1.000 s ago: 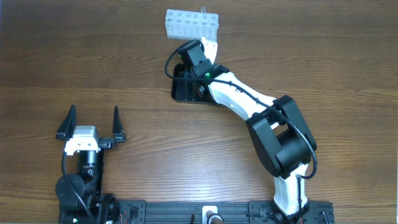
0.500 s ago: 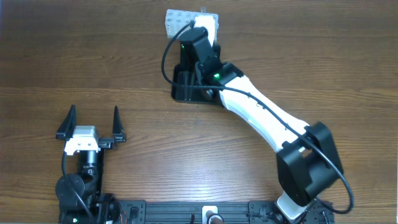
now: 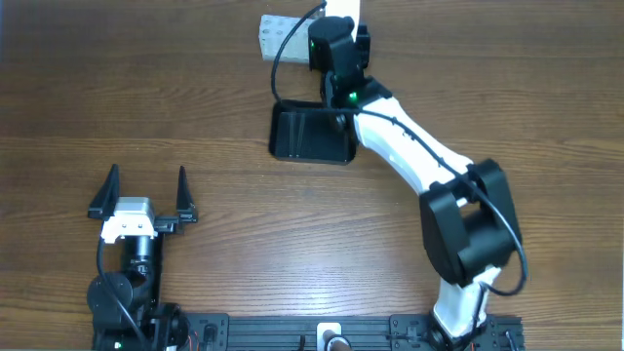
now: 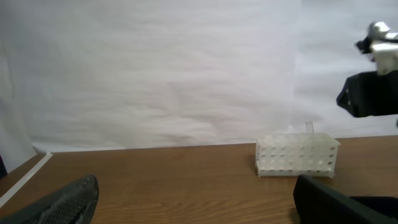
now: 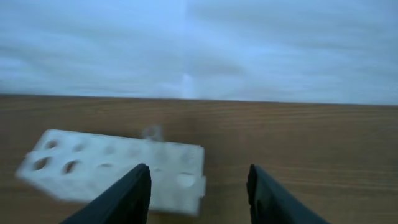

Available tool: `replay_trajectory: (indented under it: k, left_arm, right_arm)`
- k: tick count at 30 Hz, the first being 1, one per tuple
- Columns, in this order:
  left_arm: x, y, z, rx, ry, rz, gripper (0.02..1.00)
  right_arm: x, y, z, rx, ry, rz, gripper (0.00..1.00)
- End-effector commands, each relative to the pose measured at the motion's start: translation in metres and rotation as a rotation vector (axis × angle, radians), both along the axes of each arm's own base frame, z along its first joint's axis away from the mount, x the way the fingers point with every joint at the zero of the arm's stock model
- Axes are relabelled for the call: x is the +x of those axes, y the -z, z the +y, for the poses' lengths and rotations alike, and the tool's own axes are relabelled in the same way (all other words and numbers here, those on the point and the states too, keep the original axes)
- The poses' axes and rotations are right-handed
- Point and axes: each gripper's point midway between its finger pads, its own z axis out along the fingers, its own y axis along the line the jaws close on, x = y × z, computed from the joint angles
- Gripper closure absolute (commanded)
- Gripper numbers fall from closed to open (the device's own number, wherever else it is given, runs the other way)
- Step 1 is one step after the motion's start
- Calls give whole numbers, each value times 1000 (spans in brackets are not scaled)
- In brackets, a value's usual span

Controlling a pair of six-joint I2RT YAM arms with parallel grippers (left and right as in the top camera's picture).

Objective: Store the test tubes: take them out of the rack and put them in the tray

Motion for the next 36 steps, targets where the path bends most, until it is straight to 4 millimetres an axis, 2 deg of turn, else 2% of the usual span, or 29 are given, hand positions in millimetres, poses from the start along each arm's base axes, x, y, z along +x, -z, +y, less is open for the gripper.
replay_trajectory:
  k: [1, 6, 13, 36]
  left_arm:
    - [-1, -1, -1, 15, 4, -9, 18]
    - [-1, -1, -1, 15, 4, -9, 18]
    - [-1, -1, -1, 15, 4, -9, 18]
    - [-1, -1, -1, 15, 4, -9, 18]
  right_arm:
    - [27, -9, 6, -18, 12, -26, 432]
    - [51, -1, 18, -26, 13, -10, 415]
    - [68, 22, 27, -45, 13, 28, 389]
    - [80, 77, 23, -22, 50, 71, 395]
